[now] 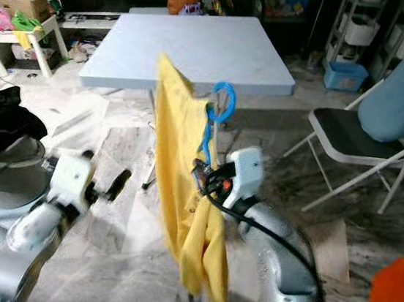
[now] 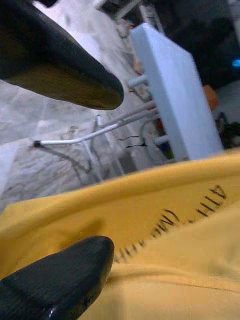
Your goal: Hang hanger
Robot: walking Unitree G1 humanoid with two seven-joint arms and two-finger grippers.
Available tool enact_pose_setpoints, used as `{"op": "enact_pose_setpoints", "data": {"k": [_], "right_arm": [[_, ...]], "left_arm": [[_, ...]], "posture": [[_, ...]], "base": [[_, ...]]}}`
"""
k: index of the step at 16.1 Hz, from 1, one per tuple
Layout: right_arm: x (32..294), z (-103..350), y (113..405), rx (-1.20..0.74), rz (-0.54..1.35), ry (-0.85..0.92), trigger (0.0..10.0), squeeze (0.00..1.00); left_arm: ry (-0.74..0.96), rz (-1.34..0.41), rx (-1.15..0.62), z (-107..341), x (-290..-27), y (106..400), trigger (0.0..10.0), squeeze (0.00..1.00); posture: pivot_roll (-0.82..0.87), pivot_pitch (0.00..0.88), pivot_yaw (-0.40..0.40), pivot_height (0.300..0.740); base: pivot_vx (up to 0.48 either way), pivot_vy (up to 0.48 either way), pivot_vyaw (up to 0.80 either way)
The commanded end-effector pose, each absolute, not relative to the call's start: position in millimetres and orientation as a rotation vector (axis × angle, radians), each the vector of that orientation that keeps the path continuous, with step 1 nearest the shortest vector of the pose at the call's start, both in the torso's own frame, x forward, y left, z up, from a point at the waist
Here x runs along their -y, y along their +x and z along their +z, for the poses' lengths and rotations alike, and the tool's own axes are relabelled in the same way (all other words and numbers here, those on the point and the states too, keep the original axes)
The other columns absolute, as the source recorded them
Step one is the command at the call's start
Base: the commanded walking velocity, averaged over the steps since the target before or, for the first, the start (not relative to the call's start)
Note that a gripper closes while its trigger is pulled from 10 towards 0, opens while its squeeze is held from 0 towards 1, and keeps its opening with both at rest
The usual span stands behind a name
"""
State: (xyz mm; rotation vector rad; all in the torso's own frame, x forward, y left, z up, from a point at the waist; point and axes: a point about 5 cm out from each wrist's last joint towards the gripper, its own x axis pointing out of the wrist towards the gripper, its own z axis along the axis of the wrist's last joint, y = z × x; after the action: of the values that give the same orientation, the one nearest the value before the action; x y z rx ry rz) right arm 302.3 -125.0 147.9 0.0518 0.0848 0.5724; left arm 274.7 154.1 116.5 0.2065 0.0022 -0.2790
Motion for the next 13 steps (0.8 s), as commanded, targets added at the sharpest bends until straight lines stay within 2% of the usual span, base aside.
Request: {"op": "enact_pose_setpoints", "data": {"k": [1, 2, 3, 9, 13], "right_arm": [[139.2, 158.7, 316.1, -0.021, 0.427, -0.027, 10.0, 0.00], [165.3, 153.5, 328.9, -0.044, 0.201, -0.098, 10.0, 0.00], [175.7, 152.8, 330.7, -0.053, 0.133, -0.090, 10.0, 0.00], [182.0, 145.5, 327.6, -0.056, 0.047, -0.143, 10.0, 0.00], [183.9, 144.7, 330.0, -0.049, 0.024, -0.118, 10.0, 0.00]], "left_arm": [[0.235, -0.289, -0.009, 114.3, -153.9, 276.5, 10.0, 0.00], [0.237, -0.302, -0.005, 114.5, -149.9, 277.5, 10.0, 0.00], [0.236, -0.315, -0.004, 113.9, -147.3, 276.9, 10.0, 0.00], [0.177, -0.372, 0.010, 111.8, -133.8, 275.5, 10.0, 0.00], [0.166, -0.346, -0.013, 108.1, -141.0, 274.6, 10.0, 0.00]], "posture": [[0.02, 0.000, 0.036, 0.740], [0.02, 0.000, 0.042, 0.740], [0.02, 0.000, 0.045, 0.740], [0.01, 0.000, 0.046, 0.740], [0.01, 0.000, 0.046, 0.740]], "base": [[0.000, 0.000, 0.00], [0.000, 0.000, 0.00], [0.000, 0.000, 0.00], [0.000, 0.000, 0.00], [0.000, 0.365, -0.11]]}}
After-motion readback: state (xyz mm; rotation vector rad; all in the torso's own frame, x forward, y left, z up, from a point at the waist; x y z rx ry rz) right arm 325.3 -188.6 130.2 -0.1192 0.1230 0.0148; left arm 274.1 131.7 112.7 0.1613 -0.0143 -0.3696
